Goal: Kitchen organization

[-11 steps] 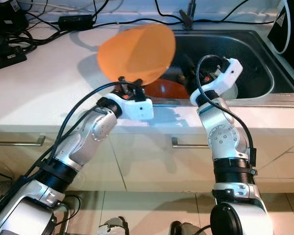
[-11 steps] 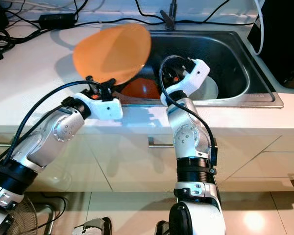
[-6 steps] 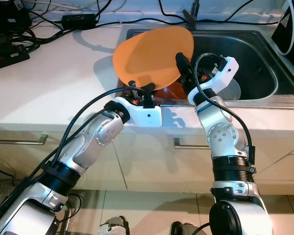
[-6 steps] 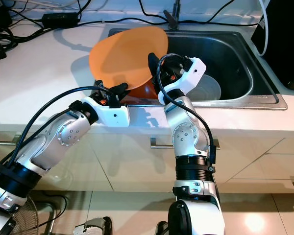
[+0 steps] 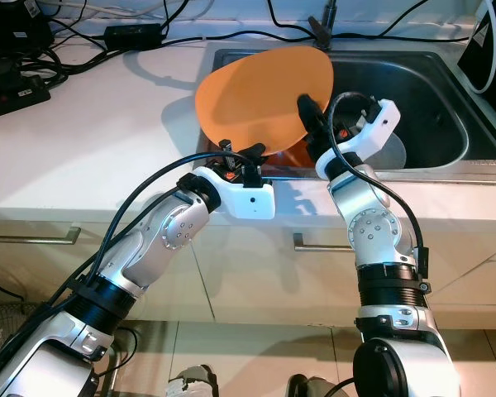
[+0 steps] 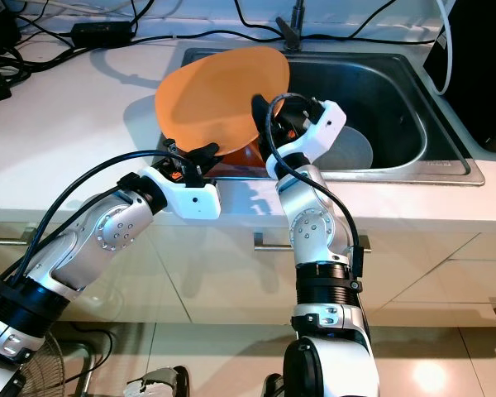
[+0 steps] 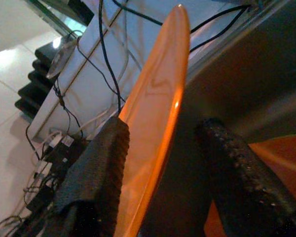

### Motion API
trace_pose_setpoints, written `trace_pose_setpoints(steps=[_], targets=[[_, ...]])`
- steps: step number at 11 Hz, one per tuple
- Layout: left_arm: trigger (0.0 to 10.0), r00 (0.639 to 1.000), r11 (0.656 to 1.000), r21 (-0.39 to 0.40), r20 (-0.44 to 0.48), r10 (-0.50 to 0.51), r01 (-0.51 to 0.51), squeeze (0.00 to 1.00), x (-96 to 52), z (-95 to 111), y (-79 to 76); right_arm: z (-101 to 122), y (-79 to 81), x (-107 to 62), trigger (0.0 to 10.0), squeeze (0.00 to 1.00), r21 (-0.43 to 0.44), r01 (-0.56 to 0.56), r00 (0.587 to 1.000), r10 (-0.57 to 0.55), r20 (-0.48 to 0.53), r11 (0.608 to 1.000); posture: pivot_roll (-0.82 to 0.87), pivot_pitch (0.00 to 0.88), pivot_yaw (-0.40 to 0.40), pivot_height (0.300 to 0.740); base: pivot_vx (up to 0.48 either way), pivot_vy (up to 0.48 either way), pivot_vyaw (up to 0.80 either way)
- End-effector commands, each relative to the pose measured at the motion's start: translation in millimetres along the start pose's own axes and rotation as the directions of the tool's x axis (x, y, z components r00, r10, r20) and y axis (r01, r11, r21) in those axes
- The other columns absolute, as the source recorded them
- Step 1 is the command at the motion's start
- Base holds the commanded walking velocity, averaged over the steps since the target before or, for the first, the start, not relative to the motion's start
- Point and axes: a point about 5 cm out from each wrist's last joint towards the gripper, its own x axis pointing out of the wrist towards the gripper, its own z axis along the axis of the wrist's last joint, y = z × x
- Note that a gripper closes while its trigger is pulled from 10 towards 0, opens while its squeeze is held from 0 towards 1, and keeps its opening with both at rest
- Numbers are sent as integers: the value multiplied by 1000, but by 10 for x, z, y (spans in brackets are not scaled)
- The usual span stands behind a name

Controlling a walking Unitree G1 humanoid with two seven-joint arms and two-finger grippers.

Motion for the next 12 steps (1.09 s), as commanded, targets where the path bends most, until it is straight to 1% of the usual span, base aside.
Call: trace_pose_setpoints(steps=[1,5,9,11,12], targets=[[10000,1000,1000,10,18,3,-3,0,-14,24,18,21,94,57,0,0,27,-19,1000,19,3,999,105,96,18,740,0,0,0],[10000,1000,1000,21,13,2,-2,0,-15,15,10,9,93,63,0,0,87,-21,1000,22,-8,996,106,97,18,740,0,0,0],[10000,1000,999,44,15,18,-19,0,-9,7,40,-7,84,63,0,0,106,-20,999,23,-29,994,107,106,16,740,0,0,0],[10000,1000,999,49,9,20,-20,0,-18,-6,32,-23,83,57,0,0,114,-20,999,24,-34,993,104,95,20,740,0,0,0],[10000,1000,999,39,7,19,-19,0,-22,0,3,-44,79,46,0,0,130,-18,999,24,-42,991,104,77,19,740,0,0,0]])
